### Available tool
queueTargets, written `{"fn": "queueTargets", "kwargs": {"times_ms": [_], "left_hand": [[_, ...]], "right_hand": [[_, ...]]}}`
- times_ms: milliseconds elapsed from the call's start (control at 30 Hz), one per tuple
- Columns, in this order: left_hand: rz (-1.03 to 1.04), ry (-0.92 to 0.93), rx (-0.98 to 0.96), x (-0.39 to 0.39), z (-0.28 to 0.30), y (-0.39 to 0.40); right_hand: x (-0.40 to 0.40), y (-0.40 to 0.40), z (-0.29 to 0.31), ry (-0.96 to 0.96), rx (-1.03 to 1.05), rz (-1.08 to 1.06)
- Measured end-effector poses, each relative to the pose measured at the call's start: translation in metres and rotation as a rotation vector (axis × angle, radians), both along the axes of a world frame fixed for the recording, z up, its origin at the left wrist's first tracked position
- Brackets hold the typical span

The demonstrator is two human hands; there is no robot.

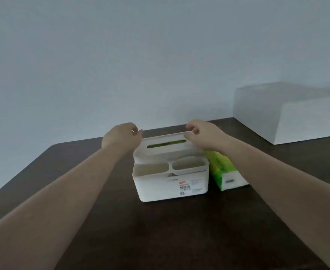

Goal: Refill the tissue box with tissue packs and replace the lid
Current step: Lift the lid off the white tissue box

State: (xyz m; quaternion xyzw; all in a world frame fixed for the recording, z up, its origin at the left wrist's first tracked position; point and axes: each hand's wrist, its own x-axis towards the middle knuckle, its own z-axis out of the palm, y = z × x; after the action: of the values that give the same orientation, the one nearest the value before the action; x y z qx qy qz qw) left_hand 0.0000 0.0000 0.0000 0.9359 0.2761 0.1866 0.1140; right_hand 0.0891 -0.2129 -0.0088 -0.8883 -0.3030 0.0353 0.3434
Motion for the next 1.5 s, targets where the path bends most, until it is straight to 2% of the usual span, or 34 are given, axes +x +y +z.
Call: {"fn": "queueTargets", "kwargs": {"times_ms": [167, 300, 467, 633, 767, 967, 1133, 1333, 1500], "left_hand": [[-0.034, 0.079, -0.155, -0.044, -0.017, -0.008], [-0.020, 0.053, -0.273, -0.060, -0.010, -0.010], [-0.059, 0.270, -0.343, -0.068, -0.005, -0.008], [-0.101, 0.375, -0.314, -0.063, -0.013, -0.019], [-0.082, 0.288, -0.313, -0.057, -0.010, -0.018], [-0.031, -0.042, -0.345, -0.064, 0.005, -0.002], [0.085, -0.209, -0.282, -0.088, 0.007, 0.029], [0.193, -0.211, -0.274, -0.124, -0.011, 0.082], [0.245, -0.076, -0.337, -0.144, -0.030, 0.120]], "right_hand": [[-0.047, -0.016, 0.004, 0.052, -0.058, -0.054], [-0.063, -0.015, 0.010, 0.038, -0.234, -0.091], [-0.055, -0.009, 0.001, 0.031, -0.446, -0.259], [-0.051, -0.009, 0.001, -0.010, -0.469, -0.296], [-0.046, -0.013, 0.008, 0.003, -0.335, -0.320], [-0.050, -0.007, 0.024, 0.054, -0.060, -0.293], [-0.070, 0.029, 0.030, 0.096, 0.029, -0.179], [-0.083, 0.094, 0.028, 0.072, -0.023, -0.064], [-0.093, 0.144, 0.026, 0.017, -0.166, -0.020]]}}
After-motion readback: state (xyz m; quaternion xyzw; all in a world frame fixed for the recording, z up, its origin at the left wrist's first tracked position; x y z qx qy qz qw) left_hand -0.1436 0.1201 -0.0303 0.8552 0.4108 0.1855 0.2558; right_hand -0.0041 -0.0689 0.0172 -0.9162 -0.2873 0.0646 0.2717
